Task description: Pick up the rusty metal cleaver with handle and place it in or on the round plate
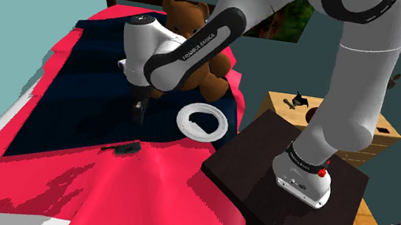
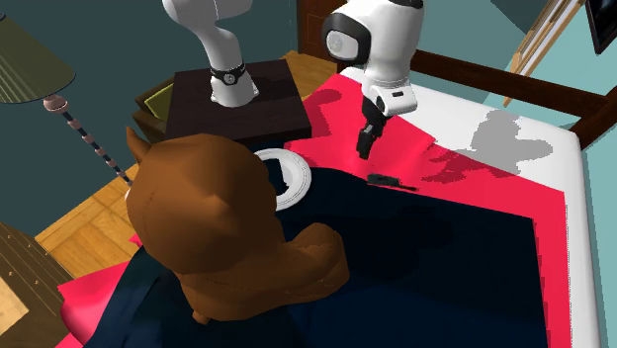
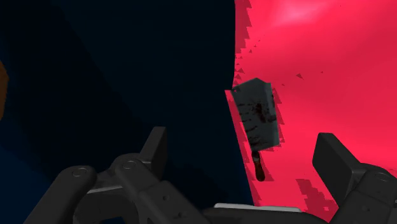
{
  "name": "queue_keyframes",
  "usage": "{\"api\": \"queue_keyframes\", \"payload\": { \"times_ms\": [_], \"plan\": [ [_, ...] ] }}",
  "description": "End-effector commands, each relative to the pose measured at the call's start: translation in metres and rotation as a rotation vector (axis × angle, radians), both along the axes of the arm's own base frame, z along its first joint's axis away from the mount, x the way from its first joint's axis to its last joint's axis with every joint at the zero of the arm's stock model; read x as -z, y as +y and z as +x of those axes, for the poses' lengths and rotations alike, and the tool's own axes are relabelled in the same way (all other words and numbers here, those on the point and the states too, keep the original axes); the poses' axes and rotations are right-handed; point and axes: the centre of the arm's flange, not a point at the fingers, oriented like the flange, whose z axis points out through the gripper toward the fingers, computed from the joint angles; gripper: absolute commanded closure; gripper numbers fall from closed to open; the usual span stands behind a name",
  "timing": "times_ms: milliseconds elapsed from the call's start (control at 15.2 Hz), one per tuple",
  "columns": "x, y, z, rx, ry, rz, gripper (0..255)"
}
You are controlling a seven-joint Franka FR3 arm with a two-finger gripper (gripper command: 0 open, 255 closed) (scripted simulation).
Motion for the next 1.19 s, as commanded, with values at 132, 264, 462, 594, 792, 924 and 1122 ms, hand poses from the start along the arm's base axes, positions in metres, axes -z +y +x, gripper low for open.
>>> {"api": "queue_keyframes", "payload": {
  "times_ms": [132, 264, 462, 594, 792, 924, 1122],
  "plan": [
    [0.034, 0.040, 0.006, -0.075, -0.006, 0.003, 0],
    [0.049, 0.061, 0.008, -0.112, -0.008, 0.005, 0],
    [0.073, 0.092, 0.010, -0.168, -0.012, 0.007, 0],
    [0.089, 0.113, 0.011, -0.205, -0.015, 0.009, 0],
    [0.105, 0.122, 0.011, -0.220, -0.016, 0.009, 0],
    [0.116, 0.123, 0.011, -0.220, -0.016, 0.009, 0],
    [0.132, 0.124, 0.011, -0.220, -0.016, 0.009, 0]
  ]
}}
